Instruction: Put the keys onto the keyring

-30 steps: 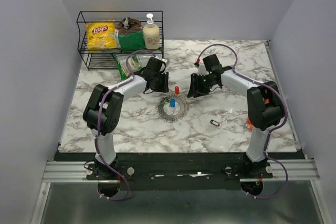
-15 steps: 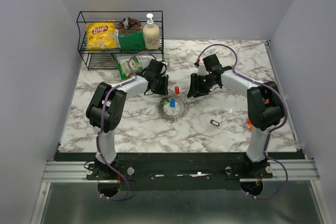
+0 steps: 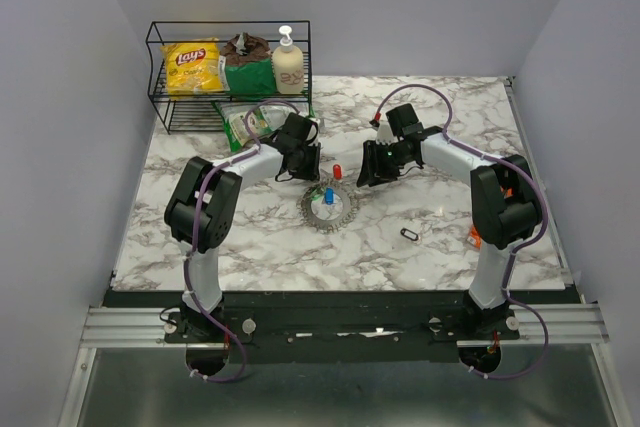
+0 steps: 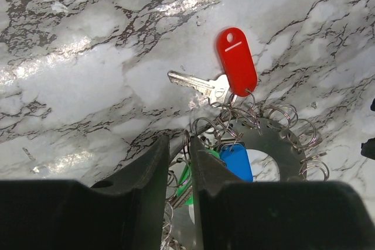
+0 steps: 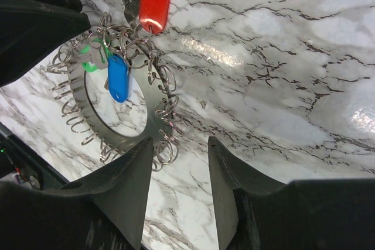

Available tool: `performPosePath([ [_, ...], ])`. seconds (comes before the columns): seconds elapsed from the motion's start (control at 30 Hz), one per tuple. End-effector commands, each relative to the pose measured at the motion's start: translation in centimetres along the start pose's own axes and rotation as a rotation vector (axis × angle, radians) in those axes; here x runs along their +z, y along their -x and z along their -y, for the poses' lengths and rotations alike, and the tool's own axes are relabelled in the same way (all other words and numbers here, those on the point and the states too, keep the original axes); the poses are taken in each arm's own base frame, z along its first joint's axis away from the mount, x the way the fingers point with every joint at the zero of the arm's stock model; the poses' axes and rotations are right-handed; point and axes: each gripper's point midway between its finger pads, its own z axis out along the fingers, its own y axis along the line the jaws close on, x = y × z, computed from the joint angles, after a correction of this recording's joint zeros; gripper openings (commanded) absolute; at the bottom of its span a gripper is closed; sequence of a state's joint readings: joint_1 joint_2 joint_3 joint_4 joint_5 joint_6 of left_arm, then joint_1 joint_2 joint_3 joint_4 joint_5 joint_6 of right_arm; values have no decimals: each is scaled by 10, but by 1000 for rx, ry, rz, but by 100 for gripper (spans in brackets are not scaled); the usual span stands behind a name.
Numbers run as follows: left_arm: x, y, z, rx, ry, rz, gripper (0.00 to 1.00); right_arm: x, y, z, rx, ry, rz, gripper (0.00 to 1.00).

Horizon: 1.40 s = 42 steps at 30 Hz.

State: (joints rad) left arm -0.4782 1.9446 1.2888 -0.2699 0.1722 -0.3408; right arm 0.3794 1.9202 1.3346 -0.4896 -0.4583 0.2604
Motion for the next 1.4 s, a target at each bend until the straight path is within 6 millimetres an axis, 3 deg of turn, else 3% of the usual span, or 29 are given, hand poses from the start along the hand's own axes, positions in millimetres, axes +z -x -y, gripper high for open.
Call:
performPosePath([
  [0.0,0,9,8,20,-29,15,25,0,-1,0,-10,20,1,51],
  [0.13,-1,7,7,22,-26,13,23,0,-1,-1,-12,21,3,51],
  [0.27,-3,9,8,27,-30,15,7,-1,1,-3,-15,25,6,51],
  [0.37,-3,7,7,32,-25,9,0,0,0,-3,-12,27,4,51],
  [0.67,-9,-3,2,25,-10,11,0,0,0,-3,-14,29,7,51],
  [0.87,-14,1,5,31,-20,43,0,-2,2,-5,-14,38,11,51],
  [1.2,-47,27,33,110,-129,146,0,-18,12,-17,-45,50,60,52],
  [1.27,-54,31,37,120,-148,160,0,-24,16,-21,-56,60,77,54],
  [1.37,-71,37,53,149,-213,188,0,-33,19,-28,-69,69,97,66],
])
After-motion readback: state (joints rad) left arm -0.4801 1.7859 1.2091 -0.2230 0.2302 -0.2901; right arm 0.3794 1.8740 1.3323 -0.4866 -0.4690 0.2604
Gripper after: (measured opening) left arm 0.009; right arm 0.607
